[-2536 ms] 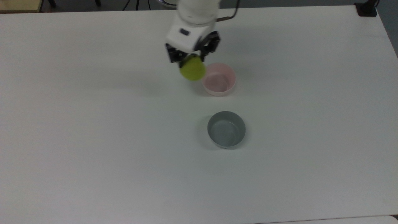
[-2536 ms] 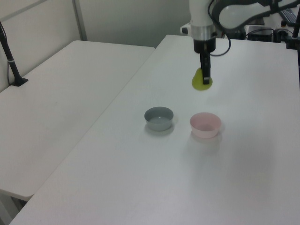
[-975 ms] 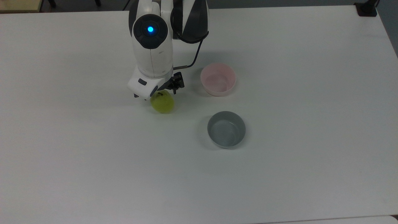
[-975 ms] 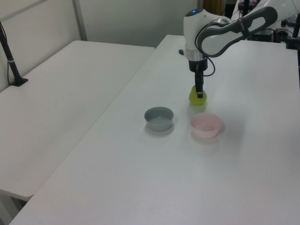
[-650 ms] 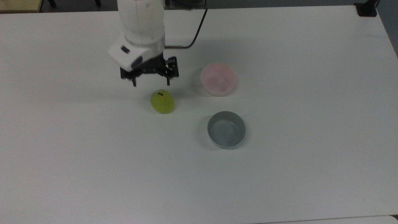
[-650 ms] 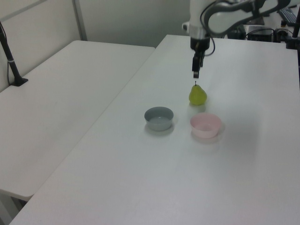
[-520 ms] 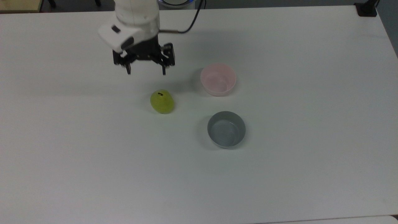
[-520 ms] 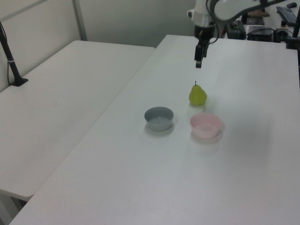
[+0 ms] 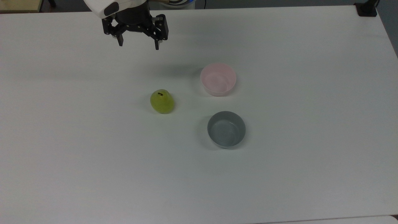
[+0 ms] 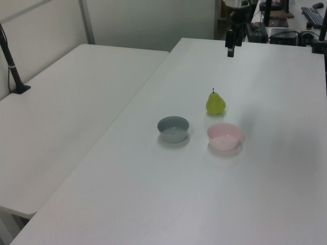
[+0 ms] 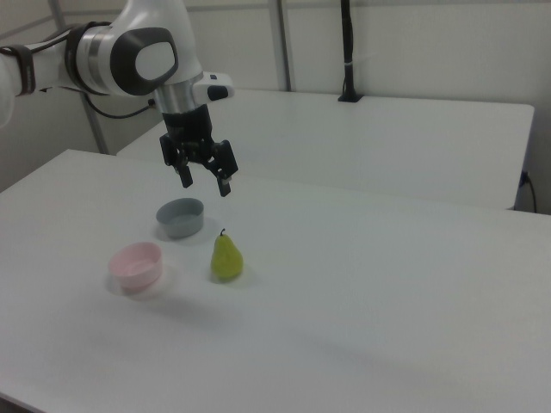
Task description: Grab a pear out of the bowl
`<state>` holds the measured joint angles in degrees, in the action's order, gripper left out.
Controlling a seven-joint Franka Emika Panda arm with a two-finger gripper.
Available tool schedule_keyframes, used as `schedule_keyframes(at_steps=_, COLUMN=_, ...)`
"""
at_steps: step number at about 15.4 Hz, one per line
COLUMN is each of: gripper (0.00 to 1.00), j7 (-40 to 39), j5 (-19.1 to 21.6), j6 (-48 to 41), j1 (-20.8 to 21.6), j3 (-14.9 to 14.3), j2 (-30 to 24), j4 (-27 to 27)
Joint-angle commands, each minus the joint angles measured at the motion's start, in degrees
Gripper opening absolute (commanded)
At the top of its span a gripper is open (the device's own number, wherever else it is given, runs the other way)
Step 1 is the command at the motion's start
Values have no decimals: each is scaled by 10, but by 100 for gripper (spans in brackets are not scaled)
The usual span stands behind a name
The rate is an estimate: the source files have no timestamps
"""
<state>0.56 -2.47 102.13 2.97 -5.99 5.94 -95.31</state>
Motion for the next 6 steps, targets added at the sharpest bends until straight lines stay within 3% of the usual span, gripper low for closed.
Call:
schedule_keyframes(at_steps=1, gripper=100, j7=41, j5=10, j6=-18, j1=1, j3=-2, j2=-4, j4=6)
schedule_keyframes(at_steps=6, gripper=100, j7=75, j5=9, j6=-18, j1=3, j3=-6, j2=-7, j4=6)
